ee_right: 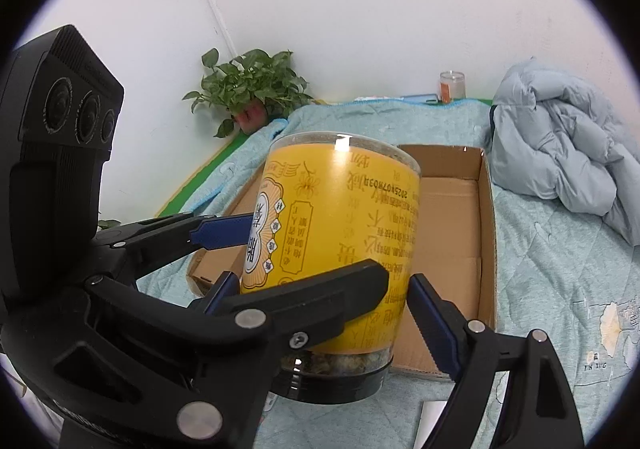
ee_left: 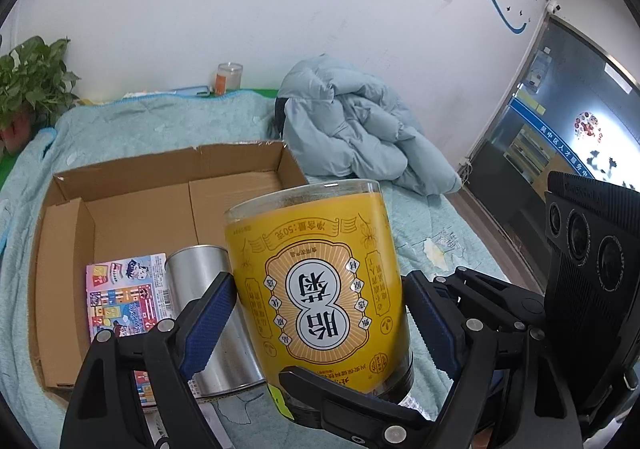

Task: Organize rigid objects
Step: 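Carry the yellow jar into the box and set it beside the can, then open both tools and withdraw them toward the white spray bottle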

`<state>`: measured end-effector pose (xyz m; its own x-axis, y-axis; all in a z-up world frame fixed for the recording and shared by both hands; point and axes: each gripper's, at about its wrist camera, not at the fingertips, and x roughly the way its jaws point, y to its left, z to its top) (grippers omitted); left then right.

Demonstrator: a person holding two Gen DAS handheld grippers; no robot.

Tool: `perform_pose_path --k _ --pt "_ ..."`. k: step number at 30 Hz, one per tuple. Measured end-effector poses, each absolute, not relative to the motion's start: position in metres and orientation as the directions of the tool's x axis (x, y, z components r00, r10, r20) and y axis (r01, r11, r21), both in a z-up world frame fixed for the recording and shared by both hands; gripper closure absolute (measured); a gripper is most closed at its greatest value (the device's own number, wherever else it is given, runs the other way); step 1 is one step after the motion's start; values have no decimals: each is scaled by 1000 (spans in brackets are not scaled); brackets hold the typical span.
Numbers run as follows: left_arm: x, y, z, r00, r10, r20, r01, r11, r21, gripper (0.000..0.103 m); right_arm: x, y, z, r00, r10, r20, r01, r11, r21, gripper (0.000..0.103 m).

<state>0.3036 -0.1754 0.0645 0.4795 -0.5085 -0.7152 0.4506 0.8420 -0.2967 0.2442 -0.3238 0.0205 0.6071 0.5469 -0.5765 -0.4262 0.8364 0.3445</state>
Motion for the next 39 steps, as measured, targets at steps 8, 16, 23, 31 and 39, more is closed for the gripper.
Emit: perform_pose_path --k 8,16,23,31,39 --pt "335 -180 9 416 -496 -762 420 848 -323 19 272 -322 -15 549 554 -626 -403 832 382 18" --pt "346 -193 -47 339 -483 -807 388 854 -348 19 282 -328 -61 478 564 -673 -360 825 436 18" --pt "353 -194 -64 316 -489 -813 348 857 -380 19 284 -329 -72 463 567 -681 -352 823 445 18" --pt "351 -190 -63 332 -480 -812 351 862 -366 23 297 -331 -87 427 545 -722 -296 838 458 17" --pt "303 -140 -29 525 -405 -749 337 907 -254 19 267 -340 -73 482 587 -651 -356 810 467 7"
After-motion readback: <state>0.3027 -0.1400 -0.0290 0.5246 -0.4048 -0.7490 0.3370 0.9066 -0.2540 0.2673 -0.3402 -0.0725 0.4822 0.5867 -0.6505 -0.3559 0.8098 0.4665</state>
